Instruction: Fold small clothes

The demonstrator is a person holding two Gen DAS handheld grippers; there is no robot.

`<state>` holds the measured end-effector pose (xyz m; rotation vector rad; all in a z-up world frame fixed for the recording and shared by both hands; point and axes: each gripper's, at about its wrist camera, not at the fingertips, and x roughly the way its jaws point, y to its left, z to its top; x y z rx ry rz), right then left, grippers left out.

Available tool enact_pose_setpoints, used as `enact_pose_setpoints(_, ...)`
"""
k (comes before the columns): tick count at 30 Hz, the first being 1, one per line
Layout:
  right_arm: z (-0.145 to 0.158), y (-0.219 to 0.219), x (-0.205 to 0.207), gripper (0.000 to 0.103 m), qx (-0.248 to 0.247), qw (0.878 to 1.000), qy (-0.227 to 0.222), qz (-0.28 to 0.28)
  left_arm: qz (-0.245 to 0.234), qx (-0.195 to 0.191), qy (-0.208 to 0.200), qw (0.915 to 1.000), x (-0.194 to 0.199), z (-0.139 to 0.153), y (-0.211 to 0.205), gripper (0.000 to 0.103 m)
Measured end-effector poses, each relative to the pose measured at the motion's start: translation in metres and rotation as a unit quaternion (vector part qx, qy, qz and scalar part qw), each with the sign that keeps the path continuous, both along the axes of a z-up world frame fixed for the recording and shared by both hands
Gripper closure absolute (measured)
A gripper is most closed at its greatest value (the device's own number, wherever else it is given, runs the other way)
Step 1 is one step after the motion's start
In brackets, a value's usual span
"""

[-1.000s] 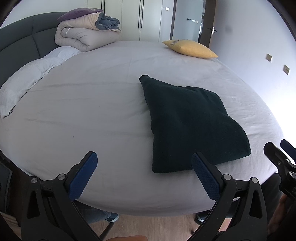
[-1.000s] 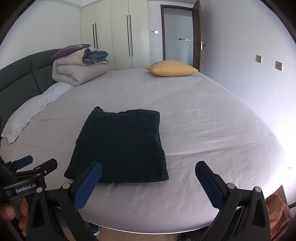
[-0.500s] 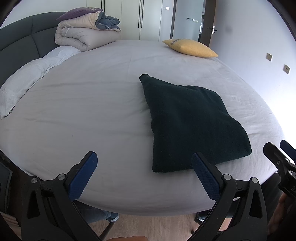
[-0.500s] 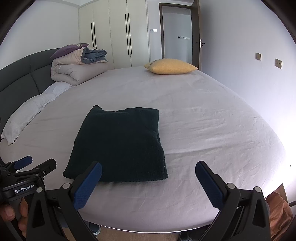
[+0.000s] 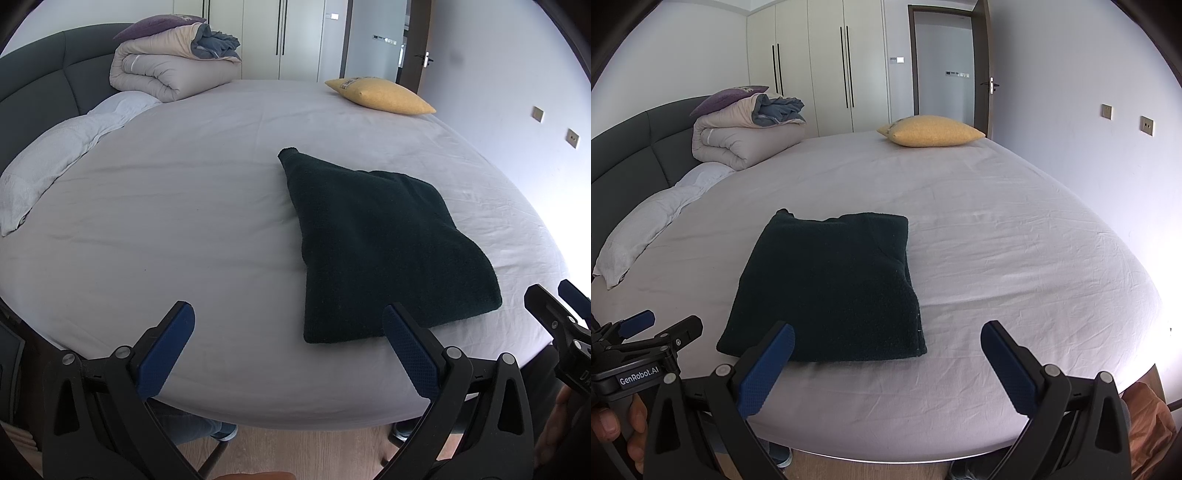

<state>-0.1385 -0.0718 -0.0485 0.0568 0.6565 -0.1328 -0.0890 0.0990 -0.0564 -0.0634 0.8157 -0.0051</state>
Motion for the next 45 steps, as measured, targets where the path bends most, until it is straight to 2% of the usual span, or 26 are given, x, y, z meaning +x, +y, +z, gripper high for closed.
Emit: enact_pose_setpoints(45, -0.0046, -0.0001, 0.0002, 0.0, 0.006, 1.0, 0.007, 0.0, -0.001, 0.004, 0.0, 1.0, -0.0044, -0.0013, 0.0066, 0.0)
